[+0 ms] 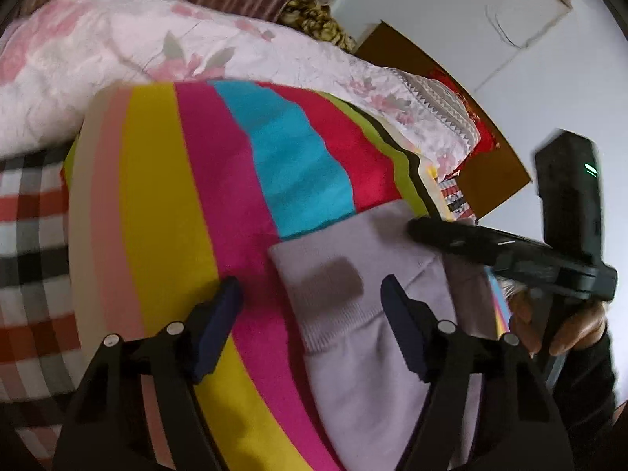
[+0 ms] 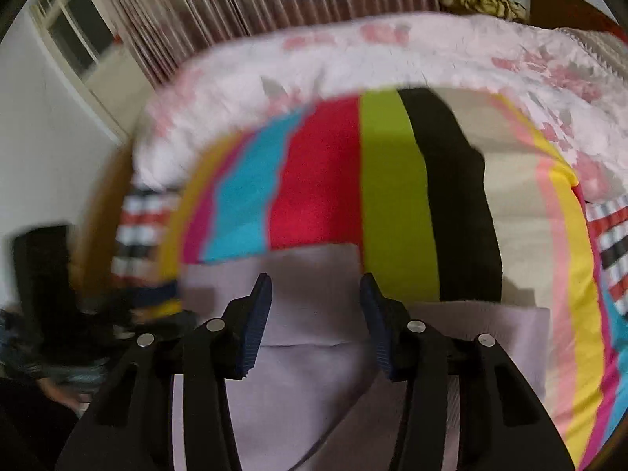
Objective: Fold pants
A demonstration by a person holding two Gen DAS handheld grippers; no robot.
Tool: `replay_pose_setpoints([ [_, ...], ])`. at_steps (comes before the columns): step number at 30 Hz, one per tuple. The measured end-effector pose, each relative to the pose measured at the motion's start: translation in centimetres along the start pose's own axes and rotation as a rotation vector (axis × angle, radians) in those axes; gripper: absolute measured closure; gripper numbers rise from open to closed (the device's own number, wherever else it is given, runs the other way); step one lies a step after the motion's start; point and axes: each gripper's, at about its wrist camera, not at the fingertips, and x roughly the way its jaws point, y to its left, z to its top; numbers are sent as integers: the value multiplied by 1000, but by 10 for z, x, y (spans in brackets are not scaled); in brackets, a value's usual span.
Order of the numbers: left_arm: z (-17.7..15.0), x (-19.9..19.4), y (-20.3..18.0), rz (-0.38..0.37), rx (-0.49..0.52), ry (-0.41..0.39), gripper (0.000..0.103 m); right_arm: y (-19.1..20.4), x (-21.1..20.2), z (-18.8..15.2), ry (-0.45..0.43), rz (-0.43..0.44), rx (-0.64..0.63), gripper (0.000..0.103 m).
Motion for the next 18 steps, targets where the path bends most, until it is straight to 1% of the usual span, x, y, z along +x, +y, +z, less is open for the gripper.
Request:
replay_pose_setpoints([
  [1, -1, 2, -2, 13, 31, -8, 31, -4, 8, -1, 15, -10, -1, 62],
  [2, -3, 7, -4, 25, 54, -13, 33, -5, 7, -3, 3, 2, 2, 62],
  [3, -3, 9, -5, 35, 70, -16, 36, -5, 7, -6, -6, 9, 8, 66],
  [4, -3, 11, -7, 47, 86, -21, 38, -8, 5, -10, -17, 14, 25, 68],
  [5, -3, 11, -7, 52, 96, -28, 46, -11, 3, -14, -26, 25, 39, 71],
  [6, -2, 12, -8, 60, 112, -30, 64, -14, 3, -15, -31, 27, 42, 78],
  [7, -1, 14, -8, 59, 127, -27, 70, -16, 3, -16, -38, 21, 42, 82],
  [9, 0, 15, -8, 41, 147, -16, 85, -15, 3, -17, -51, 18, 37, 85],
  [11, 0, 12, -9, 34, 173, -23, 97, -5, 2, -17, -71, -21, 0, 89],
  [14, 3, -9, -12, 6, 174, -74, 98, 7, -8, -15, -123, -44, -15, 91],
  [16, 5, -18, -14, 22, 176, -105, 99, 13, -15, -12, -158, -32, -18, 92],
  [18, 8, -17, -13, 48, 175, -111, 98, 16, -12, -6, -154, -41, -24, 92],
])
